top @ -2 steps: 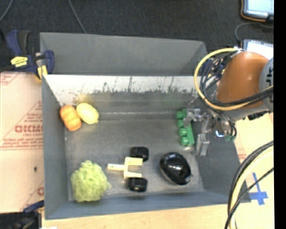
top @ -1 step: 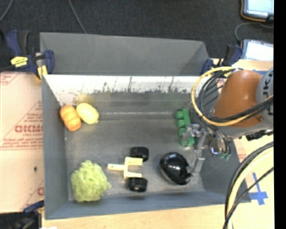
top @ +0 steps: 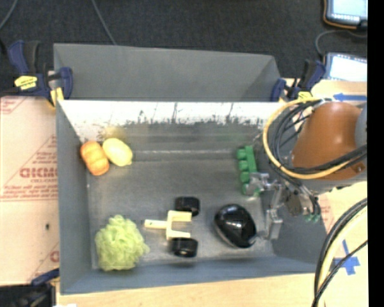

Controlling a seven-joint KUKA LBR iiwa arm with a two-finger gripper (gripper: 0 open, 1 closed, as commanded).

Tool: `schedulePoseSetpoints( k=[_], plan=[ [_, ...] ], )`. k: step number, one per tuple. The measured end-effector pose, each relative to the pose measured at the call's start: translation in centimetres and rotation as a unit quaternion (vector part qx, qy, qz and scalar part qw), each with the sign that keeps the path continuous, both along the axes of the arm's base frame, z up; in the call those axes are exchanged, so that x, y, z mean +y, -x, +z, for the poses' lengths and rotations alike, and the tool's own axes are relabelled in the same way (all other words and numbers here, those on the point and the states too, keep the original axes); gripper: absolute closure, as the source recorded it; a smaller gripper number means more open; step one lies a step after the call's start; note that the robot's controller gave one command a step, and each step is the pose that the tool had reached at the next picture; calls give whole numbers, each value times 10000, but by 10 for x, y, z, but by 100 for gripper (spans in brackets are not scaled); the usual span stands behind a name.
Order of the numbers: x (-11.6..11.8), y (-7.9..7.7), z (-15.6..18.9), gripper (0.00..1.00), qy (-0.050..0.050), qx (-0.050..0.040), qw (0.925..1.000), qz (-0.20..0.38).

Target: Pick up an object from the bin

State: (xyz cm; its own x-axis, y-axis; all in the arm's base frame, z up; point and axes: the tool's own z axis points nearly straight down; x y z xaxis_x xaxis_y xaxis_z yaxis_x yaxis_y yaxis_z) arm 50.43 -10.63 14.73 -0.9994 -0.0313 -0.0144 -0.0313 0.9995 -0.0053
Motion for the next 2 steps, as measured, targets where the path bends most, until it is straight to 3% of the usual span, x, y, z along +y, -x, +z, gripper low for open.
schedulePoseSetpoints(
  k=[1, 2],
  plan=[
    [7, 5, -52, 0, -16, 26, 9971, -757],
    [18, 14, -71, 100, -44, 41, 9938, -1106]
  ],
)
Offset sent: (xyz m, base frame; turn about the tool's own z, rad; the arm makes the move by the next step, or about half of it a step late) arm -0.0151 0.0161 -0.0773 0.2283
